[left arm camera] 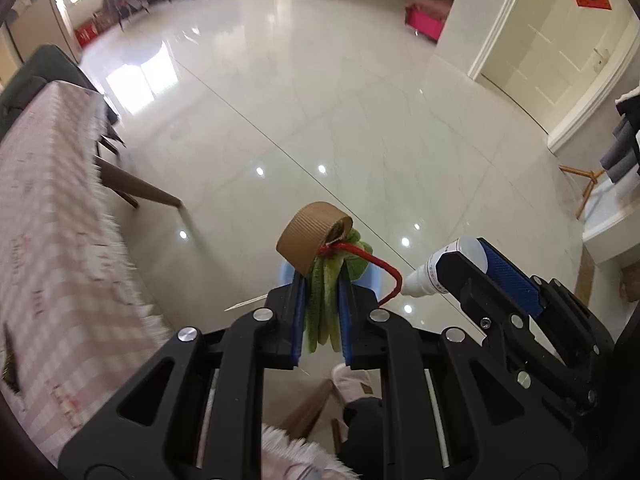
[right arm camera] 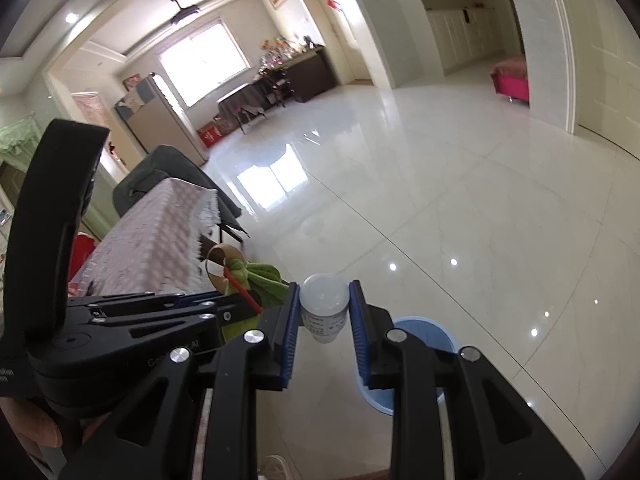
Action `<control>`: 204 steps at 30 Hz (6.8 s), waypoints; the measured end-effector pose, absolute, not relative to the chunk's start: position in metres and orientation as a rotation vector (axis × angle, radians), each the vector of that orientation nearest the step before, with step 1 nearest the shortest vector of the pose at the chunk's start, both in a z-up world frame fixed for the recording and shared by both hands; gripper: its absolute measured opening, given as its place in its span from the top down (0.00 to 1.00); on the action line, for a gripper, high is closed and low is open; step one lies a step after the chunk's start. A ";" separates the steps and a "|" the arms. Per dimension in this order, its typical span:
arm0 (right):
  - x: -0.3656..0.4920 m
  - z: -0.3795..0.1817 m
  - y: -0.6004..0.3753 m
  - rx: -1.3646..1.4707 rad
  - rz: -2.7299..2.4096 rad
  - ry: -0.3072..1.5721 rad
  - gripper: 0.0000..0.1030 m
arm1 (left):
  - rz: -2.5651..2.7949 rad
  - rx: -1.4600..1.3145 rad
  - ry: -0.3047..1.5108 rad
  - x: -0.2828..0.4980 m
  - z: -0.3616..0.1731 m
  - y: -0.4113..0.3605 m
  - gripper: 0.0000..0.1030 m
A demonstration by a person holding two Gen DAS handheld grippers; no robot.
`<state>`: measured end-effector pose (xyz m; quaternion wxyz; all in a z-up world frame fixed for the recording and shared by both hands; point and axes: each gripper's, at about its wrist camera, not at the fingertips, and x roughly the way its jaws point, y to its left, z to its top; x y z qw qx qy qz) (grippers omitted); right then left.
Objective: Collect trash
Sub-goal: 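Carry both items over the blue bucket and open both grippers to drop them, then move both open grippers back over the table trash, then close the left gripper on the black snack packet and lift it, then close the right gripper on the brown paper bag while the left gripper holds the black packet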
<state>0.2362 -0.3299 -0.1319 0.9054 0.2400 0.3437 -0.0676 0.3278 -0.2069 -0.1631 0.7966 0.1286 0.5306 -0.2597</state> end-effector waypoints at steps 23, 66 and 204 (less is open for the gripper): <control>0.266 -0.176 -0.356 0.527 -0.178 0.770 0.76 | -0.508 0.227 1.235 0.358 -0.212 -0.219 0.43; 0.226 -0.034 -0.224 0.363 -0.015 0.562 0.65 | -0.431 0.026 1.003 0.291 -0.071 -0.046 0.40; 0.300 -0.010 0.083 0.069 0.361 0.592 0.92 | 0.108 -0.083 0.924 0.273 -0.071 0.295 0.89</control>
